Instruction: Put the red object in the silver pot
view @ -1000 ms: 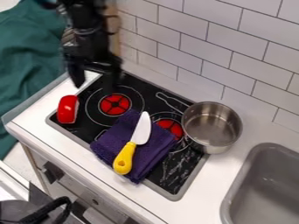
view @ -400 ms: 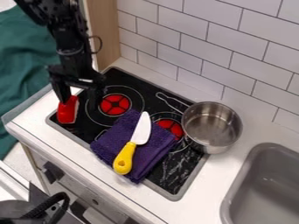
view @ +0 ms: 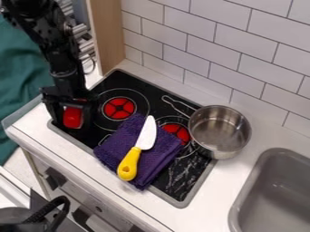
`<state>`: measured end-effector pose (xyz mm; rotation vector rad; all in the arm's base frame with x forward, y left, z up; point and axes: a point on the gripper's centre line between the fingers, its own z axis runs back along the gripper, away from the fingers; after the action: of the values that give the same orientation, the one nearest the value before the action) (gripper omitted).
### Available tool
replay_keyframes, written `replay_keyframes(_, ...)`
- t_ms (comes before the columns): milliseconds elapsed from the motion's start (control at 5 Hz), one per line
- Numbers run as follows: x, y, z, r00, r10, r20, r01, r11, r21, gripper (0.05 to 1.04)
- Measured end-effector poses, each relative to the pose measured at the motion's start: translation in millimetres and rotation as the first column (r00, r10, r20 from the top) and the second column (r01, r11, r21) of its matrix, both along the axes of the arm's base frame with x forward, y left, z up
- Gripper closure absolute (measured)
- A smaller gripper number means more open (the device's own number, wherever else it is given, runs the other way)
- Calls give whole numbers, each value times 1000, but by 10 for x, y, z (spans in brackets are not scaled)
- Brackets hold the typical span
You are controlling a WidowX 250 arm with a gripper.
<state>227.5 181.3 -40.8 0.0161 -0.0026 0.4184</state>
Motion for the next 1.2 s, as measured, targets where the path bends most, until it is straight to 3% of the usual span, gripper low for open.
replay_keyframes(400, -16, -2, -14, 1000, -3, 5, 3, 1000, -14, 144)
replay_keyframes(600, 17, -9, -26, 999, 12, 37, -12, 1000, -7, 432)
replay_keyframes(800, -2, -134, 18, 999, 5, 39, -4, 1000, -18, 541)
replay_keyframes(1000, 135, -287, 435, 995, -27, 97, 25, 999, 23, 540)
replay_keyframes(1200, 398, -710, 918, 983, -123, 139, 117, 992, 50, 541)
